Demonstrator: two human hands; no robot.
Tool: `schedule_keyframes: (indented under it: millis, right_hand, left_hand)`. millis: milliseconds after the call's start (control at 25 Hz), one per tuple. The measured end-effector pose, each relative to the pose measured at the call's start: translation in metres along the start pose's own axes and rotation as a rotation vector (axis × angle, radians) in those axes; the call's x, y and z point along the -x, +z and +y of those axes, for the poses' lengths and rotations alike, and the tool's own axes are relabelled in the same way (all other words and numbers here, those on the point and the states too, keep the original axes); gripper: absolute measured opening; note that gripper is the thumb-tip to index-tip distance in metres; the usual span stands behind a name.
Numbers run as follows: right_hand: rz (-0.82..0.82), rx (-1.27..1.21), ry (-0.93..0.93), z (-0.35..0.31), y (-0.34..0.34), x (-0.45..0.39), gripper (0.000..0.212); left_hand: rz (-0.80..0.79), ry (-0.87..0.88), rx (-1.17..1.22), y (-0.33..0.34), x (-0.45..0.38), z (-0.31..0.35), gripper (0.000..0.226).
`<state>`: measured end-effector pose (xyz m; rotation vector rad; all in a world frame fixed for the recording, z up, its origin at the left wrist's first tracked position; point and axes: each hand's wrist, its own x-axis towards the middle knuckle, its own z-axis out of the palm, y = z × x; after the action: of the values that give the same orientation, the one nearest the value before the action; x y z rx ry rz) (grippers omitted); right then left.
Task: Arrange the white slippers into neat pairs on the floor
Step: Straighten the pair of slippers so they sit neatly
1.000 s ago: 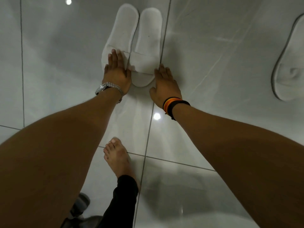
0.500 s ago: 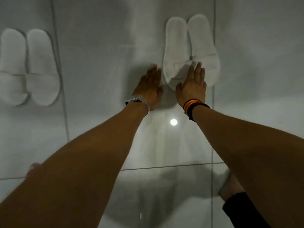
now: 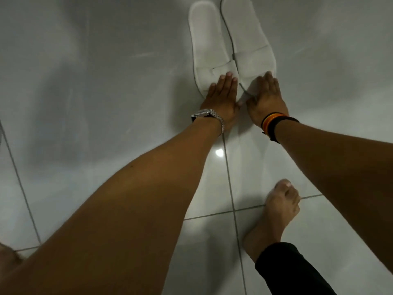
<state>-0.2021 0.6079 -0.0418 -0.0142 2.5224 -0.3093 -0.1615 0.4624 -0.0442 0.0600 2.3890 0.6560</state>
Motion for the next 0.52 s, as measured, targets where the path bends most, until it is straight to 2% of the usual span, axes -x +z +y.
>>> schedule_keyframes:
  millis: [280, 520]
  right_hand:
    - [0.031, -0.048, 0.024, 0.043, -0.009, -0.002, 0.069]
    - [0.033, -0.038, 0.007, 0.055, -0.02, -0.007, 0.067]
  left_hand:
    - [-0.033, 0.026, -0.013, 0.005, -0.022, 0.037, 0.068]
    - [-0.041, 0.039, -0.011, 0.002, -0.028, 0.045, 0.068]
